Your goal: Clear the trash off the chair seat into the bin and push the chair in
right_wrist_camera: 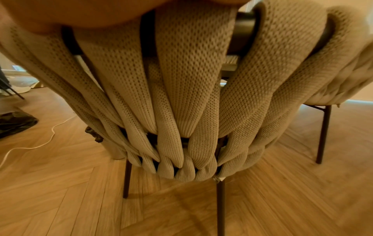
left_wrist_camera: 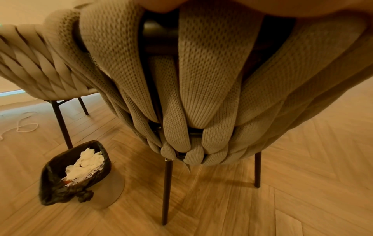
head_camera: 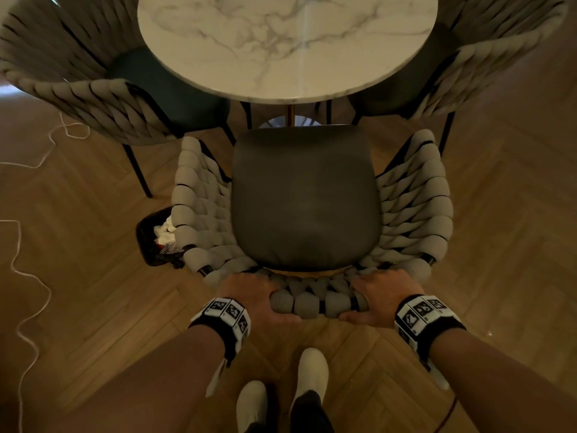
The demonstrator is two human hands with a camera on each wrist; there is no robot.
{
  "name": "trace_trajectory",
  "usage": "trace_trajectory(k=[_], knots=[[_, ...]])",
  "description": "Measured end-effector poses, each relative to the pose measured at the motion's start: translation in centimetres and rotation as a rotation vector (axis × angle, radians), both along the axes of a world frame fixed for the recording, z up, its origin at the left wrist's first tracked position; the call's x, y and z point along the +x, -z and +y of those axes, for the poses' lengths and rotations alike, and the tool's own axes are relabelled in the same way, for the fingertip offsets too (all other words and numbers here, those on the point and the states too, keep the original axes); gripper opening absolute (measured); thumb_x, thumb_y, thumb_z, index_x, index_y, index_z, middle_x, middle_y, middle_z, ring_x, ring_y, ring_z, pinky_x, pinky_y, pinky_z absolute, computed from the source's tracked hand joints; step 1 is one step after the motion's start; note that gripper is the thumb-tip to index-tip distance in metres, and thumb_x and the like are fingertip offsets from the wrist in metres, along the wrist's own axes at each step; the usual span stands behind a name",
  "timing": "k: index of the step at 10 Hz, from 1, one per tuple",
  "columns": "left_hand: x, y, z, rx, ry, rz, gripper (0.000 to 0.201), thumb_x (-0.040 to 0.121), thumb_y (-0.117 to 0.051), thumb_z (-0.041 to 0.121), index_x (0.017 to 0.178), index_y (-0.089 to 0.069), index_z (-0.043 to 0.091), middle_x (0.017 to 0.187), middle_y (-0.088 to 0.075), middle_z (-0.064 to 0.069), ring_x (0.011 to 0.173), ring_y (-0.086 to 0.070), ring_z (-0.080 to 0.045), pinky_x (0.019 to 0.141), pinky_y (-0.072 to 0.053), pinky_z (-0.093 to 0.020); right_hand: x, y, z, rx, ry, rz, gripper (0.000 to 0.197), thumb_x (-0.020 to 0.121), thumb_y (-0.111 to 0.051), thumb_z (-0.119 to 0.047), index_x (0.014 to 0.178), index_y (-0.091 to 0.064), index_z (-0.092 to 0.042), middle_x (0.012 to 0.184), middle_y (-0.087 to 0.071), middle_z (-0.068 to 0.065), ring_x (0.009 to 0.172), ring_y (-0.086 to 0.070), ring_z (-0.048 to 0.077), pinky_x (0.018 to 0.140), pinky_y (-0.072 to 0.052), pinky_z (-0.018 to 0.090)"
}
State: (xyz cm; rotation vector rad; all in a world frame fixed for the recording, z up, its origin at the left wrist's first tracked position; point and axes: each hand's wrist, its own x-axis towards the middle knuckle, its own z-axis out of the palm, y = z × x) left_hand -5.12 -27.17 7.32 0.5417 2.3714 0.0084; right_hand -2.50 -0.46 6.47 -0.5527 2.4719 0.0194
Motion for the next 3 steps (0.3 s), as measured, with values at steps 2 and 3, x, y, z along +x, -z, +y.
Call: trace_trajectory(k=[2, 3], knots=[[2.1, -3.9, -1.3, 0.103, -0.097, -0.008, 0.050, 0.083, -0.049, 0.056, 0.124, -0.048, 0.027, 0.135, -0.049, -0.001, 0.121, -0.047, -0.024, 0.100, -0.039, -0.039, 0.9, -3.3, -2.0, 0.117, 0.229, -0.134, 0.083, 0.071, -0.032, -0.082, 0.133, -0.044, -0.027, 0.135, -0.053, 0.002, 0.125, -0.047, 0.024, 0.109, -0.031, 0.045], [2.3, -6.5, -3.8, 0.118, -0.047, -0.121, 0.051, 0.097, -0.038, 0.042, 0.142, -0.035, 0.018, 0.155, -0.023, -0.002, 0.143, -0.017, -0.024, 0.115, -0.017, -0.036, 1.8, -3.2, -3.6, 0.104, 0.422, -0.173, 0.065, 0.076, -0.036, -0.069, 0.121, -0.054, -0.025, 0.125, -0.059, 0.003, 0.113, -0.055, 0.023, 0.098, -0.044, 0.042]])
